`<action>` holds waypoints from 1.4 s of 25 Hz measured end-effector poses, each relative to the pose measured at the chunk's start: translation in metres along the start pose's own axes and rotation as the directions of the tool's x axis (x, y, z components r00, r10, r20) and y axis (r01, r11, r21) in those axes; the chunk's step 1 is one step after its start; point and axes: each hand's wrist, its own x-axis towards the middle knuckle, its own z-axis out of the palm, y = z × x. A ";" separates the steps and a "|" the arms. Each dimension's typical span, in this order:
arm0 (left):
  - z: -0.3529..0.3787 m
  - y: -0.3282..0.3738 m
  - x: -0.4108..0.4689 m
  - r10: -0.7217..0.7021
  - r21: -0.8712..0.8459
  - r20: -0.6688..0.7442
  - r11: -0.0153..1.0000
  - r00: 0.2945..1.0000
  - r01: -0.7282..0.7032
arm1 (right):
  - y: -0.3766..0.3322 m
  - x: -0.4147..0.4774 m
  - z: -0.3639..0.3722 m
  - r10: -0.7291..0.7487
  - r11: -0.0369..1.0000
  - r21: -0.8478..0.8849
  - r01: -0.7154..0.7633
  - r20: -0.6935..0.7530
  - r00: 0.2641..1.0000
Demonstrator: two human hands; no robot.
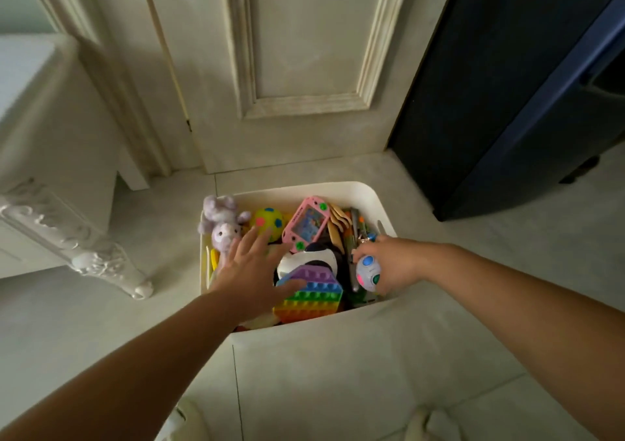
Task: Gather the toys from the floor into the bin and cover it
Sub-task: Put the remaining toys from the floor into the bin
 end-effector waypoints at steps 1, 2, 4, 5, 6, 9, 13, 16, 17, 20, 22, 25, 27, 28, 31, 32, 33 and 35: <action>0.001 0.008 0.001 0.040 -0.015 -0.017 0.999 0.999 -0.040 | 0.003 -0.001 -0.003 0.020 1.000 -0.021 -0.020 0.017 1.000; 0.001 0.017 0.006 0.093 -0.017 -0.033 0.995 0.995 -0.094 | 0.006 -0.001 -0.006 0.048 0.998 -0.048 -0.046 0.026 0.999; -0.003 0.040 0.022 0.228 0.019 -0.054 0.974 0.972 -0.227 | 0.010 0.001 -0.011 0.105 0.991 -0.092 -0.102 0.025 0.994; -0.003 0.053 0.033 0.296 0.048 -0.042 0.955 0.954 -0.294 | 0.012 0.003 -0.011 0.117 0.989 -0.089 -0.115 0.023 0.993; -0.002 0.067 0.043 0.357 0.081 -0.011 0.931 0.934 -0.355 | 0.014 0.005 -0.010 0.119 0.991 -0.071 -0.117 0.027 0.993; 0.017 0.096 0.067 0.360 0.182 0.158 0.905 0.920 -0.385 | 0.018 0.010 -0.007 0.063 0.997 -0.041 -0.061 0.054 0.997; 0.040 0.101 0.079 0.218 0.259 0.160 0.932 0.963 -0.254 | 0.025 0.010 -0.003 0.006 1.000 0.014 -0.007 0.048 0.999; 0.039 0.095 0.082 0.220 0.192 0.117 0.952 0.968 -0.239 | 0.028 0.011 -0.003 -0.017 1.000 -0.018 0.017 0.019 1.000; 0.037 0.092 0.083 0.221 0.163 0.100 0.958 0.970 -0.235 | 0.028 0.015 -0.003 -0.013 0.998 -0.066 0.014 0.021 1.000; 0.036 0.087 0.081 0.231 0.132 0.055 0.963 0.971 -0.236 | 0.022 0.025 0.009 0.003 0.974 -0.228 -0.004 -0.003 1.000; 0.036 0.085 0.079 0.249 0.136 0.043 0.958 0.968 -0.252 | 0.013 0.033 0.026 0.005 0.956 -0.293 -0.003 0.004 1.000; 0.024 0.079 0.074 0.284 0.057 0.062 0.956 0.957 -0.288 | 0.004 0.036 0.029 0.036 0.920 -0.391 0.010 0.110 0.993; -0.001 0.062 0.072 0.241 -0.037 -0.050 0.969 0.969 -0.243 | 0.000 0.034 0.009 0.039 0.923 -0.384 0.005 0.106 0.994; -0.015 0.047 0.070 0.175 -0.076 -0.155 0.979 0.972 -0.188 | -0.005 0.034 -0.004 0.021 0.944 -0.331 -0.004 0.049 0.999; -0.042 -0.019 0.054 -0.158 -0.165 -0.409 0.982 0.899 0.098 | -0.039 0.039 -0.037 -0.059 0.997 0.029 0.071 -0.303 0.951; -0.043 -0.041 0.046 -0.262 -0.211 -0.413 0.959 0.872 0.188 | -0.057 0.044 -0.043 -0.079 0.975 0.159 0.154 -0.401 0.912; -0.042 -0.060 0.039 -0.343 -0.274 -0.371 0.928 0.863 0.251 | -0.078 0.052 -0.046 -0.096 0.938 0.256 0.233 -0.454 0.886; -0.039 -0.085 0.030 -0.422 -0.397 -0.251 0.866 0.871 0.304 | -0.119 0.076 -0.046 -0.131 0.871 0.372 0.322 -0.456 0.880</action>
